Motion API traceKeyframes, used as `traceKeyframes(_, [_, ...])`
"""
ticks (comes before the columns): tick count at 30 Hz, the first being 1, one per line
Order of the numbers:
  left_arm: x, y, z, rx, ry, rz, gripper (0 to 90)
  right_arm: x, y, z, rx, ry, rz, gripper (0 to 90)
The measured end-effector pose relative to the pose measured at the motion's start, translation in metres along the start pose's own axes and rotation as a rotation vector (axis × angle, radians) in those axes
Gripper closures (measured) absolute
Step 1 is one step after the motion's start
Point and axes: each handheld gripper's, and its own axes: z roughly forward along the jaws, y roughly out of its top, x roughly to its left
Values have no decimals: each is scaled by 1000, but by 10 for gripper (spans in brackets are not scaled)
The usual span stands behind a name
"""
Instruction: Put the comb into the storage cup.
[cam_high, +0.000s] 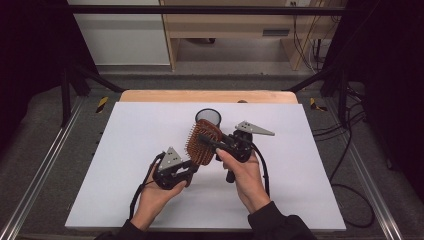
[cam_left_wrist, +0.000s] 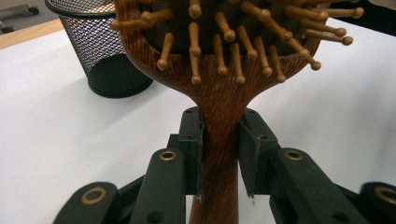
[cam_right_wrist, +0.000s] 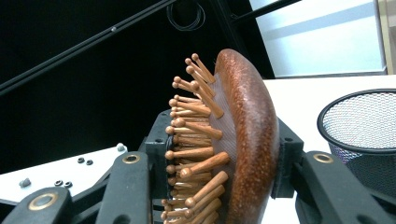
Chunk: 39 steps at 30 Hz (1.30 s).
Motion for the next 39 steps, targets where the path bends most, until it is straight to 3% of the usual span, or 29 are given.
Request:
traceKeyframes(8, [4, 0, -1, -26, 4, -34, 695, -1, 1, 0, -11, -3, 18, 538])
traceKeyframes(19, [5, 2, -5, -81, 40, -56, 540, -3, 8, -4, -33, -5, 34, 538])
traceKeyframes(28, [4, 4, -7, -131, 27, -68, 433, -6, 11, -8, -38, -36, 14, 536])
traceKeyframes(33, [6, 6, -11, -153, 23, -83, 388, -10, 13, -11, -47, -44, 28, 535])
traceKeyframes(36, [6, 7, -20, -172, 42, -88, 336, -14, 15, -15, -54, -59, 29, 535])
traceKeyframes(39, [9, 5, -30, -179, 98, -73, 252, -19, 19, -22, -70, -75, 34, 533])
